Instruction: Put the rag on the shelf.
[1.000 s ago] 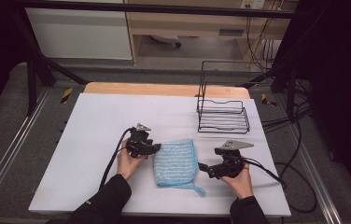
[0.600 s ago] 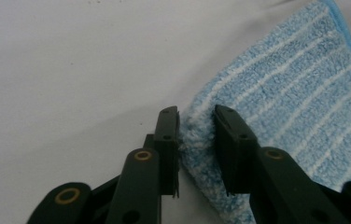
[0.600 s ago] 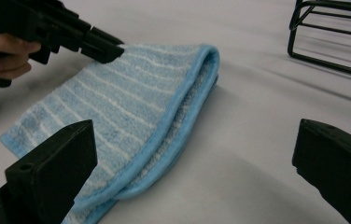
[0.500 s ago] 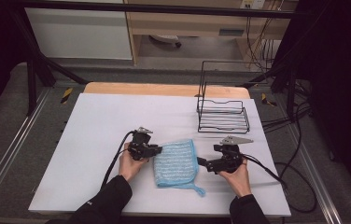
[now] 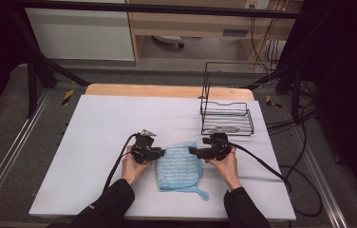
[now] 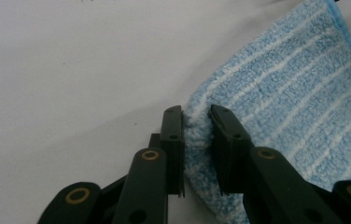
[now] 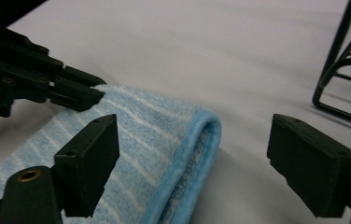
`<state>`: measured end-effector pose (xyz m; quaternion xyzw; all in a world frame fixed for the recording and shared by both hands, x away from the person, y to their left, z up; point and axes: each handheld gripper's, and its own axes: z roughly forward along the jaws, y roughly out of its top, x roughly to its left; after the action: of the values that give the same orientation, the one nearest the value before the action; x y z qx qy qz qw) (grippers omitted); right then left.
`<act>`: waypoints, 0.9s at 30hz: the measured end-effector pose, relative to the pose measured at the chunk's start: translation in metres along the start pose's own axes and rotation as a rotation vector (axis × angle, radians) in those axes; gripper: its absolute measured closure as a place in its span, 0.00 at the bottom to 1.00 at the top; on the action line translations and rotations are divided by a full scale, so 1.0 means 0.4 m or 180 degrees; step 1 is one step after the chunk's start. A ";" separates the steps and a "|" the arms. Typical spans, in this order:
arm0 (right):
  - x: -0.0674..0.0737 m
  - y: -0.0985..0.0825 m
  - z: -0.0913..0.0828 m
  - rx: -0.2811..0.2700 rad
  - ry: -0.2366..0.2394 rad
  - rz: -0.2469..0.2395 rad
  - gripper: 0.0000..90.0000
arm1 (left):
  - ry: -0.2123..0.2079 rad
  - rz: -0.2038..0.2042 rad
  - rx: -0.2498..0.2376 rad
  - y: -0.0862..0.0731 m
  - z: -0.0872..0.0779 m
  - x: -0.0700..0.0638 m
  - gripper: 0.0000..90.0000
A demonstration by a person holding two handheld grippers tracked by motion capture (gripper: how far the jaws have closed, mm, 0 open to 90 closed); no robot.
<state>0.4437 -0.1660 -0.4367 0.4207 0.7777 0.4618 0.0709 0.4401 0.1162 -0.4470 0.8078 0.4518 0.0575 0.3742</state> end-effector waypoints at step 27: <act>-0.008 -0.021 0.054 0.0432 0.0202 0.0291 0.83 | -0.0092 -0.0002 -0.0011 0.000 0.000 0.010 0.83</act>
<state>0.4513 -0.1560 -0.4562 0.4447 0.7890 0.4239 -0.0035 0.4423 0.1195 -0.4479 0.8077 0.4466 0.0466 0.3821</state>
